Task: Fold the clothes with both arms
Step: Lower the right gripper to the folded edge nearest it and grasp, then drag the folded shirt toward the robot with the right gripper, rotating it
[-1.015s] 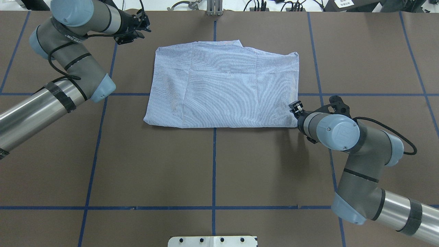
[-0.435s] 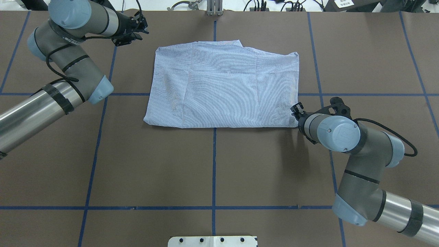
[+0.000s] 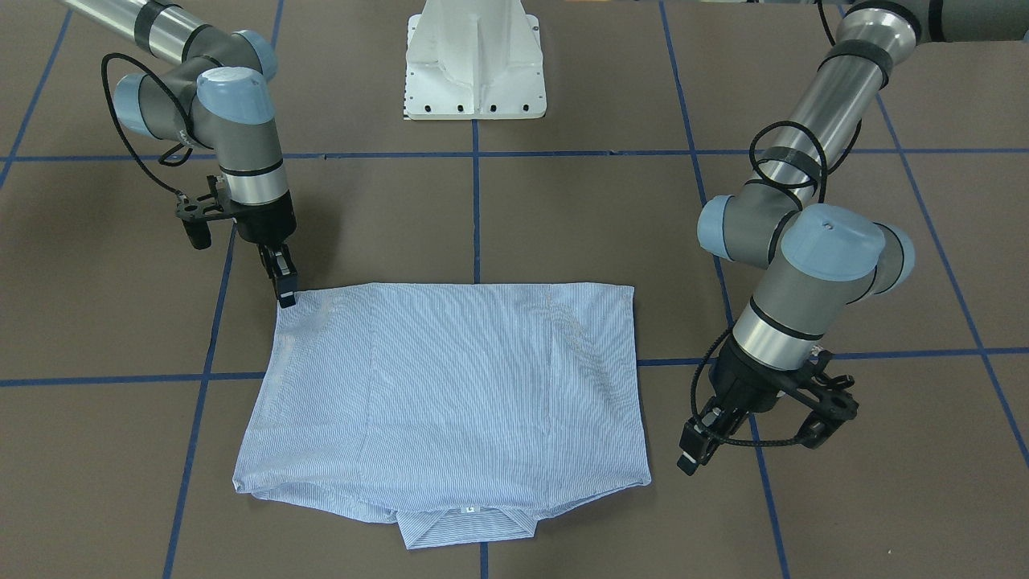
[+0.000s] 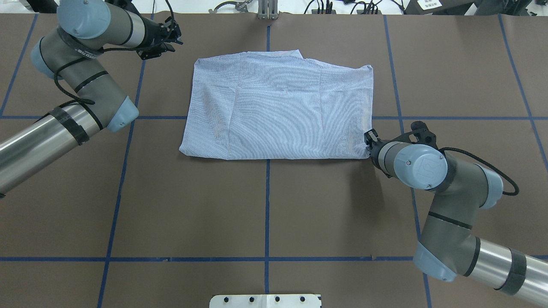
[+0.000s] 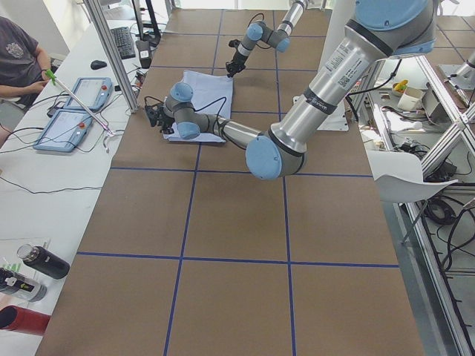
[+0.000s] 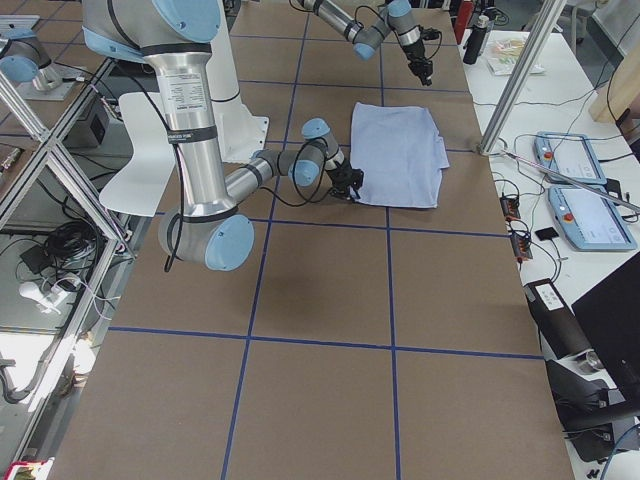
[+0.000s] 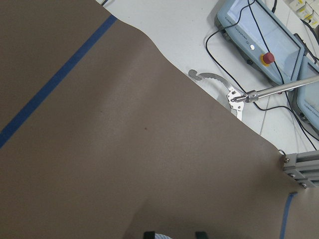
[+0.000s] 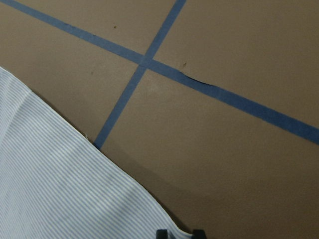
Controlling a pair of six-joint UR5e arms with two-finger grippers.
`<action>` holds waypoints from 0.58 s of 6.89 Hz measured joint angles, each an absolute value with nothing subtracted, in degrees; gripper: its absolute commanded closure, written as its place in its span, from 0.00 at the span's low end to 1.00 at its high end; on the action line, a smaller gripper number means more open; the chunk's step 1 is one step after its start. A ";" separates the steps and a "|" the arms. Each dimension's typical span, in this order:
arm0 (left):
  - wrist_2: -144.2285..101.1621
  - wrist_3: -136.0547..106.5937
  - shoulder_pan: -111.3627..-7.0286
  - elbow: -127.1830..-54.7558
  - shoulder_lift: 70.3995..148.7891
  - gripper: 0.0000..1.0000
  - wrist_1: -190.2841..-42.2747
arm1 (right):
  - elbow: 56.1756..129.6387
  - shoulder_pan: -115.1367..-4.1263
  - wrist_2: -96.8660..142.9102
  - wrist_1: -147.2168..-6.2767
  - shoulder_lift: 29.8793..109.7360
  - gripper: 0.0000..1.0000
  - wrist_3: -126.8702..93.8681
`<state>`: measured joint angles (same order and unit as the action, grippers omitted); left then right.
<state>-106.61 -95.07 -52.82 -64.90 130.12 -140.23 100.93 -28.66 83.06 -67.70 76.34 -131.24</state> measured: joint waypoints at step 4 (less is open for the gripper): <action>-106.63 -94.92 -52.82 -66.00 129.20 0.69 -139.99 | 103.53 -28.82 83.50 -69.23 76.94 1.00 -132.17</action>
<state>-106.63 -94.92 -52.82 -66.00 129.20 -139.99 103.53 -28.82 83.50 -69.23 76.94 -132.17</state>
